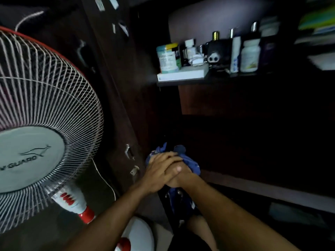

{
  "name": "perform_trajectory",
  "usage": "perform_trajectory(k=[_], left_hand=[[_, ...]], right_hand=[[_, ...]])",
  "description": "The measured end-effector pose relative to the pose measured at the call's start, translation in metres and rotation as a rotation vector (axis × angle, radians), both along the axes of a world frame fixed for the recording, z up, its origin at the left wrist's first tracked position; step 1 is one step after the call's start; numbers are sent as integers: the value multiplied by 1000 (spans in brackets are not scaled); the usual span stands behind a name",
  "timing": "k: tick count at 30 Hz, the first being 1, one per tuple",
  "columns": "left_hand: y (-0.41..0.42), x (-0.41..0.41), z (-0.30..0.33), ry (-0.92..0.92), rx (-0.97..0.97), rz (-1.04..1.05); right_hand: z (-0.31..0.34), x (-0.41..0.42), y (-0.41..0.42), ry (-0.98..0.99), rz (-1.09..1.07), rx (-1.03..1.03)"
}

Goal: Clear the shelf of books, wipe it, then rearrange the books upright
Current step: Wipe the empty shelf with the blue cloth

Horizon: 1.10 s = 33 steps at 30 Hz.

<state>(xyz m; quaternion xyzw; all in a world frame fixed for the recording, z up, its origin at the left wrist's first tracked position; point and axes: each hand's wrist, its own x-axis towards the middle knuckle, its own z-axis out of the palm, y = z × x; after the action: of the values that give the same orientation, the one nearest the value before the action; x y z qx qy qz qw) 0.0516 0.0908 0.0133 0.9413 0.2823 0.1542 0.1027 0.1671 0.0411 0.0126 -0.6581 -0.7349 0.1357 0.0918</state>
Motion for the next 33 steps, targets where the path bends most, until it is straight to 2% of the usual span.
perform_trajectory(k=[3, 5, 7, 9, 13, 20, 25, 31, 33], left_hand=[[-11, -37, -2, -20, -113, -59], [-13, -52, 4, -106, -157, -41], [-14, -57, 11, -220, -173, 5], [-13, -55, 19, -246, -194, 30], [4, -34, 23, -77, -161, -21], [48, 49, 31, 219, -150, 6], [80, 121, 5, 420, -102, 70], [113, 143, -15, 358, -49, 2], [110, 143, -14, 345, -59, -5]], right_hand=[[1, -10, -23, 124, 26, 48], [6, -9, -35, 185, 35, 82], [17, -1, -48, 175, 32, 80], [23, 17, -55, 137, -5, 95], [41, 64, -64, 56, -127, 261], [48, 129, -51, -367, -83, 357], [53, 170, -9, -599, -17, 361], [102, 246, 133, -884, 35, 603], [109, 265, 182, -802, -22, 572]])
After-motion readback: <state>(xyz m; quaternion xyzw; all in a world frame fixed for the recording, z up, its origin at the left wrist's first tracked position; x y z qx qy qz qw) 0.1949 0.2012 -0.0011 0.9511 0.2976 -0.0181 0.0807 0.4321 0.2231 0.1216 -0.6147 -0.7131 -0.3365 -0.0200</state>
